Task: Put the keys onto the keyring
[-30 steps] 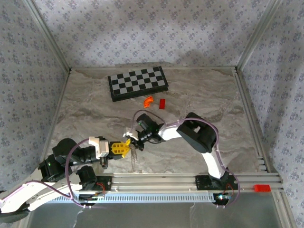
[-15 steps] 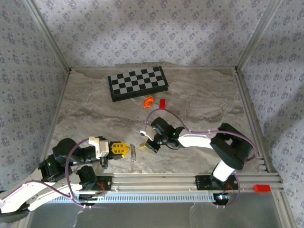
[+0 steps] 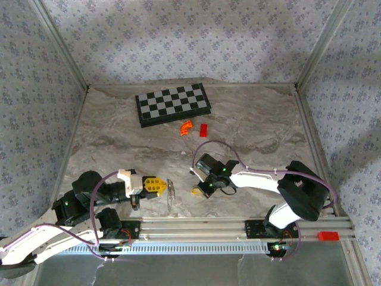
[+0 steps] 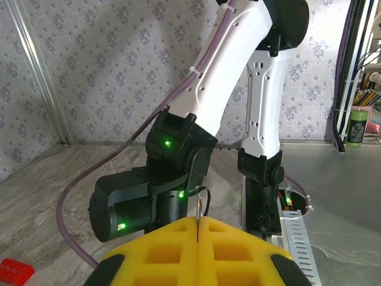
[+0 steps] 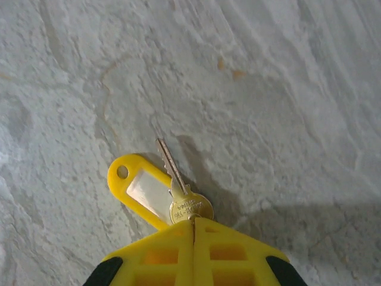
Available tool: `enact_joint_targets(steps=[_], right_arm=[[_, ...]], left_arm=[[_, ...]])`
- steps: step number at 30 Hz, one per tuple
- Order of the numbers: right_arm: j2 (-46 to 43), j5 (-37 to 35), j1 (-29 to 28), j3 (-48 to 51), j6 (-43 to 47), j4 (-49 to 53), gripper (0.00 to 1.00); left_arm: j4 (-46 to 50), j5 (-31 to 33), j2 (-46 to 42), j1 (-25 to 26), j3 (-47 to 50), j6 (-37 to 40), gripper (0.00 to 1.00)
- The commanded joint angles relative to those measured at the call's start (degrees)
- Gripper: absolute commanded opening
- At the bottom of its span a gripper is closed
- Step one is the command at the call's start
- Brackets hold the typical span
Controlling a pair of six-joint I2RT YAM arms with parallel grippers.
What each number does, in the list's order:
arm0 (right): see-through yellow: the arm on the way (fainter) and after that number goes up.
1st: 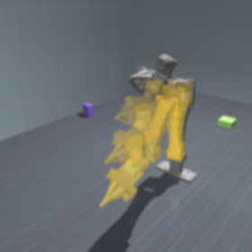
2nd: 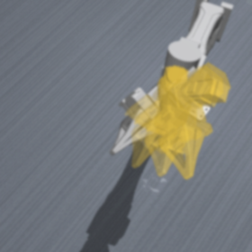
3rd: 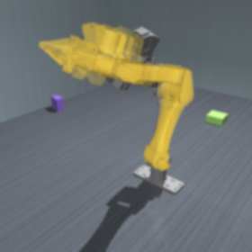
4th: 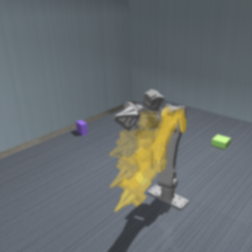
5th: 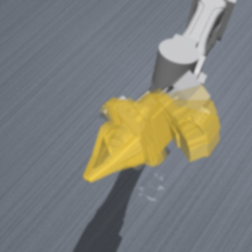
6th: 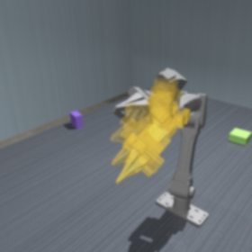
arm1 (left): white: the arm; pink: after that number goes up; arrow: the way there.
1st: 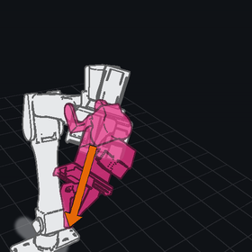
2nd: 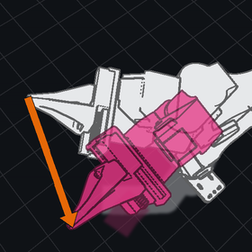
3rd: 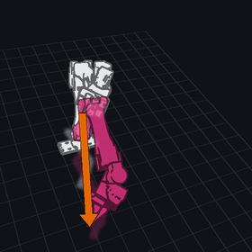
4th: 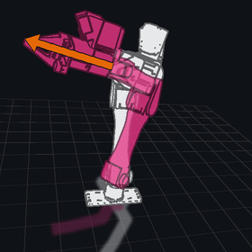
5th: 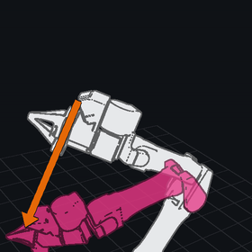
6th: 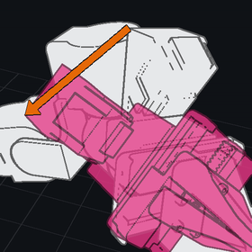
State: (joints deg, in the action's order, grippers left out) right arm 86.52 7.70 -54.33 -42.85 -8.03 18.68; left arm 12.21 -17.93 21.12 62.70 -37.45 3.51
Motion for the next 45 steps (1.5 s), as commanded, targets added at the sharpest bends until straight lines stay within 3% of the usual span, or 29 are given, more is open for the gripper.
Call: enact_joint_targets(steps=[1, 5, 13, 17, 28, 41, 45], right_arm=[[-0.8, 0.5, 0.6, 0.4, -1.5, 2.5, 0.0], [-1.7, 1.7, 1.0, 0.4, -1.2, 2.2, 0.04], [-7.0, 3.9, 3.6, 0.8, -3.3, 1.5, 0.39], [-10.0, 5.6, 4.5, 2.4, -4.5, 1.0, 0.44], [-13.6, 8.4, 4.3, 12.0, -6.3, -8.4, 0.39], [-9.2, 7.9, 3.8, 12.1, -5.0, -13.8, 0.3], [-8.2, 7.6, 3.7, 11.3, -4.7, -13.7, 0.23]], left_arm=[[-3.8, 0.8, 0.3, 0.0, -1.0, -0.3, 0.0], [-3.8, 1.2, 0.7, 0.0, -1.0, -0.2, 0.0], [-4.3, 1.2, 1.0, 0.0, -0.8, -0.1, 0.0], [-4.7, 1.0, 1.2, 0.0, -0.7, 0.0, 0.0], [-5.6, 0.4, 1.3, 0.0, -0.2, -0.2, 0.0], [-5.5, 0.5, 1.6, -0.1, -0.9, 0.5, 0.0], [-5.0, 0.5, 2.5, 0.0, -1.5, 0.8, 0.0]])
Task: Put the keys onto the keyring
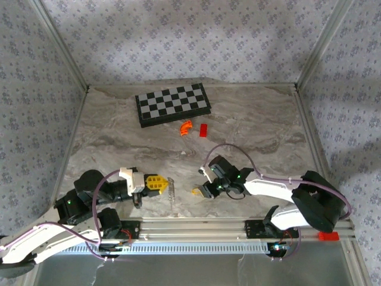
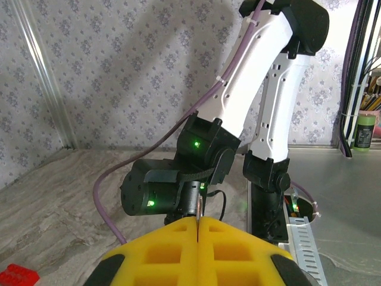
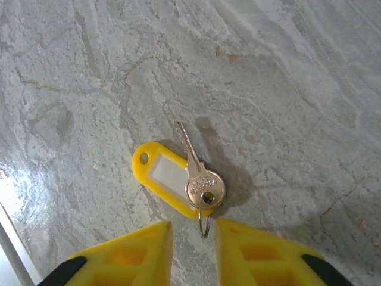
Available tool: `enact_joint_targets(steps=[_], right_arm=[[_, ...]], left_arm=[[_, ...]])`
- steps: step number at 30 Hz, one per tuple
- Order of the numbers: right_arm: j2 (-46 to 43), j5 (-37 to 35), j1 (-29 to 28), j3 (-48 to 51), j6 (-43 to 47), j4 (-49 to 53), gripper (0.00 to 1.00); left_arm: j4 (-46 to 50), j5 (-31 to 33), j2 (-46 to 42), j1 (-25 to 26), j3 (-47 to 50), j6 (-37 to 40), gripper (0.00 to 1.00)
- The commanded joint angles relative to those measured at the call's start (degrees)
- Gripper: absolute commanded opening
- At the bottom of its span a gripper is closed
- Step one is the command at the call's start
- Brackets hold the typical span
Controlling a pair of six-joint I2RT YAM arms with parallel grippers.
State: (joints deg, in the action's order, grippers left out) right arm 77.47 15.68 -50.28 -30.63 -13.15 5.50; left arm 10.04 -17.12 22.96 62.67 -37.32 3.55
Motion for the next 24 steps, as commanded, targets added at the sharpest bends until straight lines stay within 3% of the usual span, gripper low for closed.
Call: enact_joint_targets(steps=[1, 7, 13, 24], right_arm=[[1.1, -0.3, -0.3, -1.3, 0.5, -0.1, 0.2], [1.9, -1.0, -0.4, -2.3, 1.2, 1.5, 0.07], [1.2, -1.9, -1.0, -5.3, 2.1, 6.6, 0.0], [5.9, -6.2, -2.0, -18.0, 0.9, 37.3, 0.0]], left_arm=[[-2.8, -0.4, 1.0, -0.1, -1.8, 0.7, 0.0], [-3.2, -1.0, 2.3, -0.1, -2.0, 0.9, 0.0], [-3.0, -1.1, 2.4, -0.1, -2.0, 1.3, 0.0], [-1.4, 0.4, 1.9, -0.1, -1.1, 2.5, 0.0]])
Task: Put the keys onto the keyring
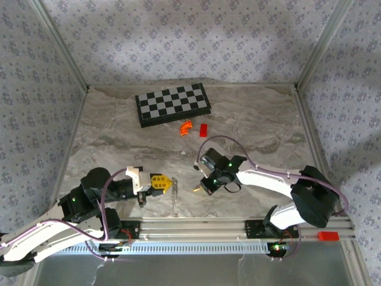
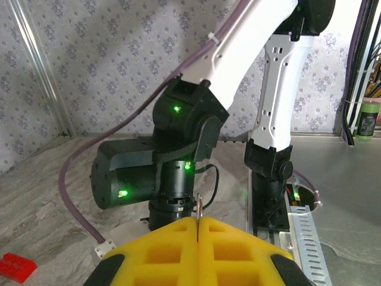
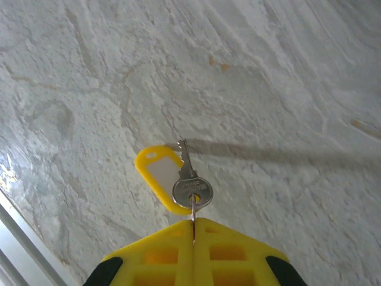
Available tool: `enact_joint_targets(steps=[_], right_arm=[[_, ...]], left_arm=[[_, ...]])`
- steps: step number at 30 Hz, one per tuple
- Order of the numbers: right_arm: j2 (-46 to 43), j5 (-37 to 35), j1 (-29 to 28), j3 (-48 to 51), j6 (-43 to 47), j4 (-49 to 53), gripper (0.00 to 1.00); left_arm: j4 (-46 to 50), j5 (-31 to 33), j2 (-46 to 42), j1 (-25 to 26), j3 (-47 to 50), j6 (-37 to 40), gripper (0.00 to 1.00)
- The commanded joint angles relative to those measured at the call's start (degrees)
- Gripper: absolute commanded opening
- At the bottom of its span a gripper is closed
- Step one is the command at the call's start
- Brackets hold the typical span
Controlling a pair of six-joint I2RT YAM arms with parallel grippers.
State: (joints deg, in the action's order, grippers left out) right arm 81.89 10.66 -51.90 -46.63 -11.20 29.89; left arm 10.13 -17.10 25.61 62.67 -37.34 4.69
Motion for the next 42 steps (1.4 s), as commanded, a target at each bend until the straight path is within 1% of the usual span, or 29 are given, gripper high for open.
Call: enact_joint_targets(steps=[1, 7, 13, 20, 26, 29, 31, 36, 38, 42], right_arm=[[2.1, -1.1, -0.5, -2.9, -1.3, 14.7, 0.0], [5.0, 0.7, -2.3, -6.4, -2.4, 20.6, 0.0], [9.1, 2.6, -3.1, -7.3, -2.2, 21.9, 0.0], [12.5, 2.5, -3.4, -8.5, -0.8, 22.0, 0.0], [11.2, 1.9, -3.0, -8.5, -1.7, 20.8, 0.0], [9.2, 1.6, -3.0, -7.9, -3.3, 19.8, 0.1], [6.1, 1.9, -2.5, -6.5, -5.6, 18.3, 0.24], [-4.6, 1.7, -1.3, -0.1, -11.8, 10.1, 0.49], [-9.6, 3.0, -0.4, 4.5, -15.0, 5.1, 0.52], [-19.3, 0.2, -1.7, 13.7, -20.0, -3.9, 0.57]], left_arm=[[-1.4, 0.5, -1.0, -0.1, -0.8, 1.5, 0.0], [-1.6, 0.5, -2.8, -0.1, 0.4, 1.6, 0.0], [-2.0, -0.2, -3.3, 0.0, 0.8, 1.8, 0.0], [-1.8, -0.3, -3.4, 0.5, 1.1, 1.9, 0.0], [-2.0, -0.3, -3.5, 0.5, 1.1, 1.9, 0.0], [-2.3, -0.3, -3.5, 0.5, 1.2, 1.6, 0.0], [-2.4, -0.4, -3.5, 0.5, 1.1, 1.6, 0.0], [-2.7, -0.7, -3.2, 0.5, 1.1, 1.3, 0.0], [-2.8, -1.0, -3.1, 0.5, 1.1, 1.2, 0.0], [-2.7, -1.3, -3.0, 0.5, 0.7, 1.0, 0.0]])
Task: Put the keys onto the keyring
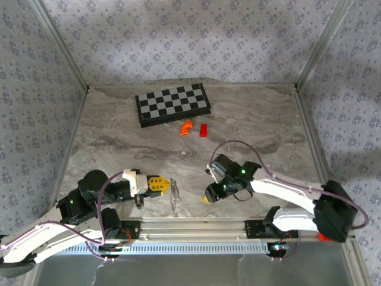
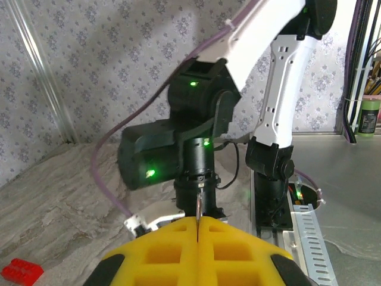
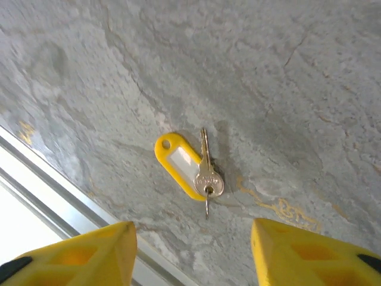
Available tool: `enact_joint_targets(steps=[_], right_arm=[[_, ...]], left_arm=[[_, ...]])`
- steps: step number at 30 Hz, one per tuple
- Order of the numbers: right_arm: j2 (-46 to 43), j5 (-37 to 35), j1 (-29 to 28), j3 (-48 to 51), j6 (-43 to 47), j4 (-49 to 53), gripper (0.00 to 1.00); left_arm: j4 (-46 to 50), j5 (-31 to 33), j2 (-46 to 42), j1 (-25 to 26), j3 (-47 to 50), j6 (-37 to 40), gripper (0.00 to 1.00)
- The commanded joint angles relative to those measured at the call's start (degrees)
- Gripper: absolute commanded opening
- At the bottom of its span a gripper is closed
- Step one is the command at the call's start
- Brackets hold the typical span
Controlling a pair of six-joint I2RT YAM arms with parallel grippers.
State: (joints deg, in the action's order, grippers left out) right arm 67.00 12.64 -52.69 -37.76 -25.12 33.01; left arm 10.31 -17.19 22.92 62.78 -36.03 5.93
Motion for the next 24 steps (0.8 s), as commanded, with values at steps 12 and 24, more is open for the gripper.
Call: enact_joint_targets(steps=[12, 24], right_arm=[[-9.8, -11.7, -8.9, 16.9, -7.3, -20.5, 0.52], [-7.0, -14.1, -10.3, 15.7, -7.2, -20.5, 0.29]], left_arm=[[-3.3, -1.4, -0.2, 0.4, -1.1, -0.5, 0.0], [-3.0, -1.3, -0.4, 0.4, -1.2, -0.2, 0.0]])
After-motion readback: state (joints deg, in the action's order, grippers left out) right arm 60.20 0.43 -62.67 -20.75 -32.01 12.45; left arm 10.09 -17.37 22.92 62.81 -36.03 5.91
